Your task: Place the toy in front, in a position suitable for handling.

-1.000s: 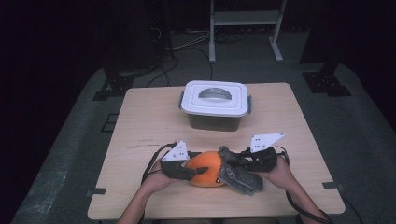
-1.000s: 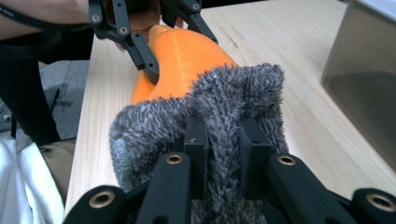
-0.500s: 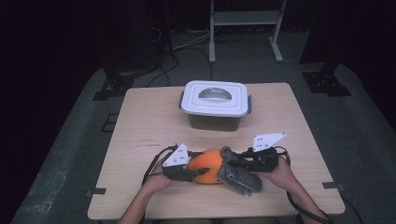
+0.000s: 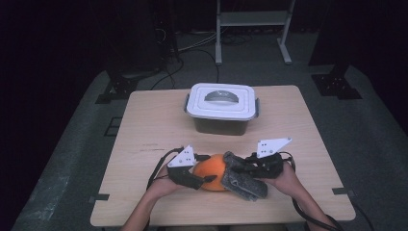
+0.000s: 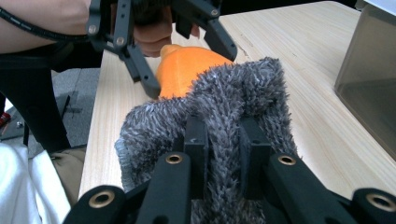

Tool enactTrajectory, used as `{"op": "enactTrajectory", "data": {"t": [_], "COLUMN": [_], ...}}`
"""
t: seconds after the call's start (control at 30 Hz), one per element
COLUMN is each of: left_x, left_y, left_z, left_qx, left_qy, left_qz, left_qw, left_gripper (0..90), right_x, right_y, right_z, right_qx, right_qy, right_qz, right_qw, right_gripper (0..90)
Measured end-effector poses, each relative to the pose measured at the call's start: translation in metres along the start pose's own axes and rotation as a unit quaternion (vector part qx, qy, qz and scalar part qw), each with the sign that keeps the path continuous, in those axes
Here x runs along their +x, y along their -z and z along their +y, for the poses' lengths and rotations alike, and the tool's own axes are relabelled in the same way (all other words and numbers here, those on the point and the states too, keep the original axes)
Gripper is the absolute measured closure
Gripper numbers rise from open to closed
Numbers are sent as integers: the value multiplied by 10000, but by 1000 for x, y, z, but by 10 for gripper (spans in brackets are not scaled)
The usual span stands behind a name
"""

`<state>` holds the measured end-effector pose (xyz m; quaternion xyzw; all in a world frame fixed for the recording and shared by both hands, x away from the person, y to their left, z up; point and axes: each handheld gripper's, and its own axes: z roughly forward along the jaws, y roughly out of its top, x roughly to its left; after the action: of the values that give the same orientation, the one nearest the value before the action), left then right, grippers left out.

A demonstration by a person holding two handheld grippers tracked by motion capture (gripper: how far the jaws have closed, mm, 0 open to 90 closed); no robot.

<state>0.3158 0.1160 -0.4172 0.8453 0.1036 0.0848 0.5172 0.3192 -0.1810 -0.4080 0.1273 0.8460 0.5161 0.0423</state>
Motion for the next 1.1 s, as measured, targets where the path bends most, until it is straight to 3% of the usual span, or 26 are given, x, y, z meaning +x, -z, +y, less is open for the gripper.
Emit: {"op": "enactTrajectory", "data": {"t": [0.2,0.43,0.53,0.63,0.7,0.9,0.97,1.1], "left_x": [0,2,2,1,1,4,5,5], "left_y": [1,4,4,3,4,3,2,3], "left_z": [-1,-5,-4,-4,-3,5,4,1], "left_qx": [111,111,117,137,161,86,103,153], "left_qy": [4,94,66,42,58,368,386,415], "left_qz": [-39,-152,-183,-209,-248,-312,-298,-301], "left_qw": [9999,9998,9997,9997,9995,9988,9988,9986], "left_gripper": [399,409,410,407,400,267,274,389], "right_x": [-2,-13,-11,-7,-5,-2,0,-1], "right_y": [2,10,13,11,6,2,0,1], "right_z": [-3,-19,-13,-6,-4,-5,-4,-5], "right_qx": [-23,263,138,-74,-56,-4,12,55], "right_qy": [-52,-297,-197,-150,-102,-64,2,4], "right_qz": [52,-103,-132,-9,60,147,170,150], "right_qw": [10000,9992,9996,9999,9999,9999,9999,9999], "right_gripper": [760,760,760,760,759,758,758,758]}}
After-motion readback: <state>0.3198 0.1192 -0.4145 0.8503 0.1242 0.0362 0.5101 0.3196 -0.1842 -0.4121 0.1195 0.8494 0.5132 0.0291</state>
